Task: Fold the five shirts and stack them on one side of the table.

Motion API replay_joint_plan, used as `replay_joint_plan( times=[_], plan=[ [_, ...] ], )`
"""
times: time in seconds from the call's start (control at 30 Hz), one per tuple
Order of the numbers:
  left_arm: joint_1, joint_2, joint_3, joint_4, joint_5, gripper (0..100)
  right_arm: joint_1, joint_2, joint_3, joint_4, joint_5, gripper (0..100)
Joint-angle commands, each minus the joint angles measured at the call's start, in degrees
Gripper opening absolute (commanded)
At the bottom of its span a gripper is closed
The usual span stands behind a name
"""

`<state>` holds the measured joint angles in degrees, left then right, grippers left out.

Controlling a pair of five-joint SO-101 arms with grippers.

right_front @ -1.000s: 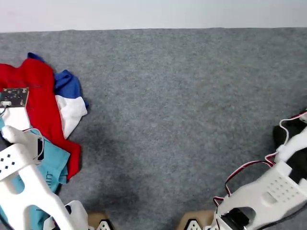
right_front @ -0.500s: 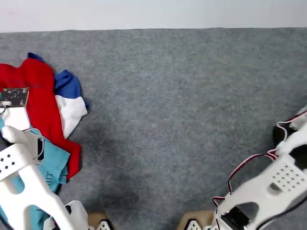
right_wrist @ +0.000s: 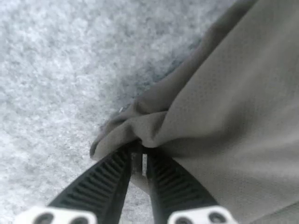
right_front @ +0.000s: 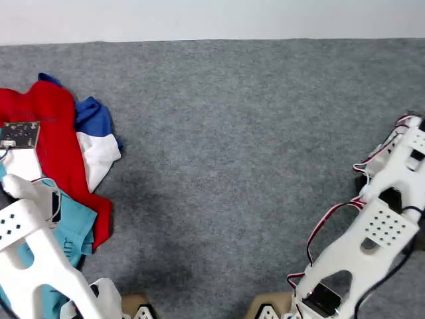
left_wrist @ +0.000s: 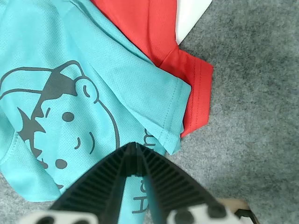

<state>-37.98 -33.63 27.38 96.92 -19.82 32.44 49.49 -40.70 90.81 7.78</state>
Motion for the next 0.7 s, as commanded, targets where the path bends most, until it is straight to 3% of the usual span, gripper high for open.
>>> replay_joint_plan(
  times=[0.0,0.3,0.67],
  plan=[
    [0.35,-1.05,-0.31,-1.32,-0.35,0,0.31,-8.13,-2.29,0.92,0.97,1.0],
    [0.35,-1.05,-0.31,-1.41,-0.35,0,9.19,-17.71,-2.2,1.45,9.76,1.0],
    [0.35,-1.14,-0.31,-1.23,-0.18,0,15.43,-8.4,-0.7,10.77,12.48,0.9]
  ],
)
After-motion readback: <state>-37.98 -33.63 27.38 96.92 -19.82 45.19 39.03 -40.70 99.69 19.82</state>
